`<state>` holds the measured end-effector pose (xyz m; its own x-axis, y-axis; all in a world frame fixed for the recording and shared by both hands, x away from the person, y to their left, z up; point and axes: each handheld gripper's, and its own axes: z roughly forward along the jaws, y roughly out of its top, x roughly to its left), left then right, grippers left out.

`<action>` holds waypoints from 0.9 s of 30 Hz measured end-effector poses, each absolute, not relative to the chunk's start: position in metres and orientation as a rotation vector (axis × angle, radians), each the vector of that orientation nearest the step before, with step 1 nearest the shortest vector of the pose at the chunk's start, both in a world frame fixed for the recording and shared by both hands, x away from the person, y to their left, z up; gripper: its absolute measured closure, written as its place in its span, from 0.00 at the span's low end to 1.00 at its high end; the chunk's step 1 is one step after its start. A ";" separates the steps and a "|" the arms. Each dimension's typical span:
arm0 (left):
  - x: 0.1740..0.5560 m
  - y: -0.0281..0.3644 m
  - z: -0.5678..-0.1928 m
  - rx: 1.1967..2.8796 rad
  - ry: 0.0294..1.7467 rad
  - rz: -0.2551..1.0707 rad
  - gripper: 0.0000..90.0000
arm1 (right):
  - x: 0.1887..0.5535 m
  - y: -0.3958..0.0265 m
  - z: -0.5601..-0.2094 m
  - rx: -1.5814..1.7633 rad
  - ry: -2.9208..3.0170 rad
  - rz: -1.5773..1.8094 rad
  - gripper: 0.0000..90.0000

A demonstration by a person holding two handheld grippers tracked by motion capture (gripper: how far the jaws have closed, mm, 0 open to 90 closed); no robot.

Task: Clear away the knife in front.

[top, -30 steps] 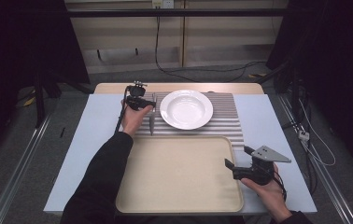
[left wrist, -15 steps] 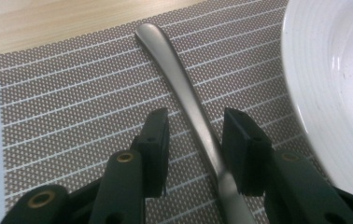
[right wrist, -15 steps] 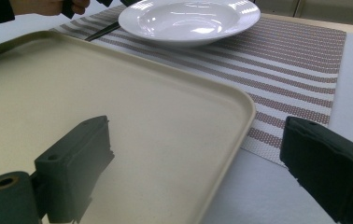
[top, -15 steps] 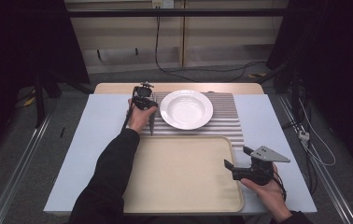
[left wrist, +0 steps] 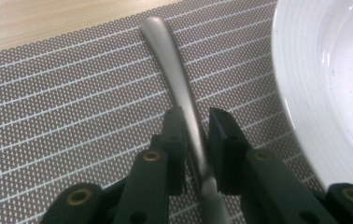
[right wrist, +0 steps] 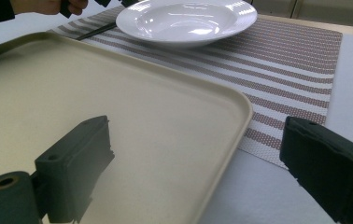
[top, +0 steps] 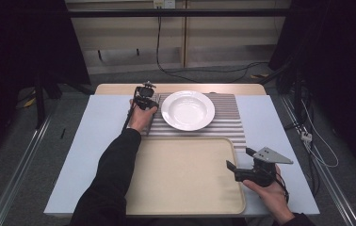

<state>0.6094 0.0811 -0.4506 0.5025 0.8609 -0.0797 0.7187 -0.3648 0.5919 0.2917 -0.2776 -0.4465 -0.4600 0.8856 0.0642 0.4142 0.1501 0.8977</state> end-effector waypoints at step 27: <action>0.609 0.084 -0.446 2.259 1.260 0.309 0.89 | 0.292 -0.278 -0.447 1.235 1.957 1.265 0.10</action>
